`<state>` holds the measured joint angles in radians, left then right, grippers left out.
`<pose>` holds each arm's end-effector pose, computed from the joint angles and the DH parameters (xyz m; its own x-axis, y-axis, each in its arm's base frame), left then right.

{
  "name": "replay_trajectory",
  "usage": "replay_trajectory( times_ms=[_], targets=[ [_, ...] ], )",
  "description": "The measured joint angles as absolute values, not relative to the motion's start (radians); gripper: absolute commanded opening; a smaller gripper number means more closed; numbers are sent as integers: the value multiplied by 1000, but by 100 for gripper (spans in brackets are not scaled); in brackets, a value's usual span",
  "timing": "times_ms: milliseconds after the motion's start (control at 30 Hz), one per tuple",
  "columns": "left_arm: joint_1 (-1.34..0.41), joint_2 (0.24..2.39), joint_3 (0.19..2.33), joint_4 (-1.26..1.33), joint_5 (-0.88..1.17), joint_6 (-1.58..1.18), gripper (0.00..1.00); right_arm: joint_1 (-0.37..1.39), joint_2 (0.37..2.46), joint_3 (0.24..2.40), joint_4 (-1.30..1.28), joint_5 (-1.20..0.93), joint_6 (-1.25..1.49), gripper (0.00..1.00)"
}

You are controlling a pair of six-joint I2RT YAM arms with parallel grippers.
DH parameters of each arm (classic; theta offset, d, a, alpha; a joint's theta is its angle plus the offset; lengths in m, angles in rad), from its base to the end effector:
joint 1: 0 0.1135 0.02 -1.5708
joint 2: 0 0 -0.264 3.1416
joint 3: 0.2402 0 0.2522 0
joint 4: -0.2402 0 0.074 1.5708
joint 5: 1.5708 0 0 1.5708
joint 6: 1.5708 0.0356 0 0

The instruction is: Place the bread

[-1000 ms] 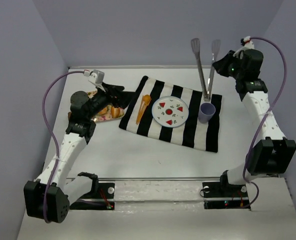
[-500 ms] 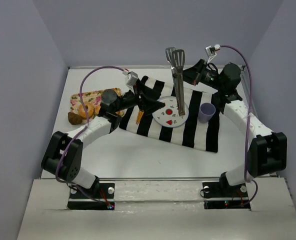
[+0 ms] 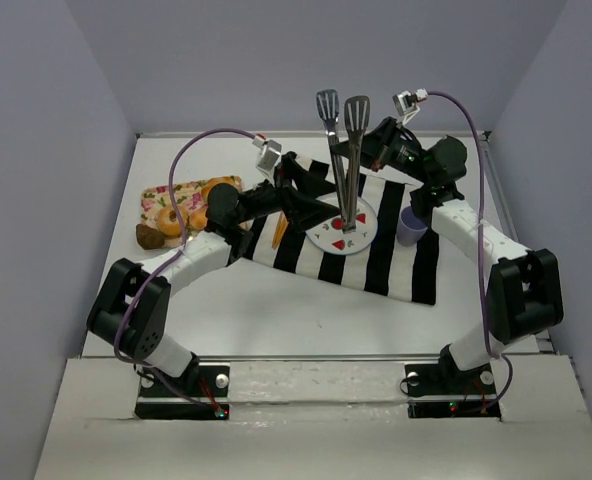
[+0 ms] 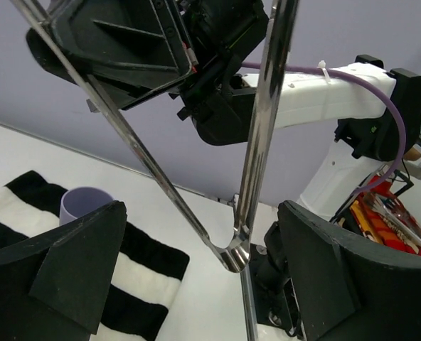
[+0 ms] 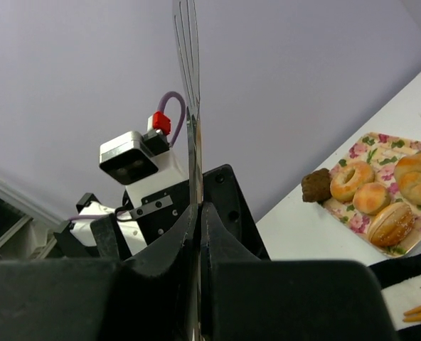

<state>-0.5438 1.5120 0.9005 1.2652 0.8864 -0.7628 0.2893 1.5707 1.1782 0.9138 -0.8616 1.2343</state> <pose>0.2562 -0.1872 0.3442 -0.2135 -0.3814 -0.8994 0.9765 -0.0564 -0.2079 0.3311 0.1267 0.3876 -0.6131 0.4589 -0.6431 -0.7201 0.0100 0.6938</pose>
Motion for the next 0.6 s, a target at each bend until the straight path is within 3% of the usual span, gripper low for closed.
replay_trajectory(
  times_ms=[600],
  targets=[
    [-581,1490,906,1229,801,-626,99,392,1528,1172,708,-533,1016,7]
  ],
)
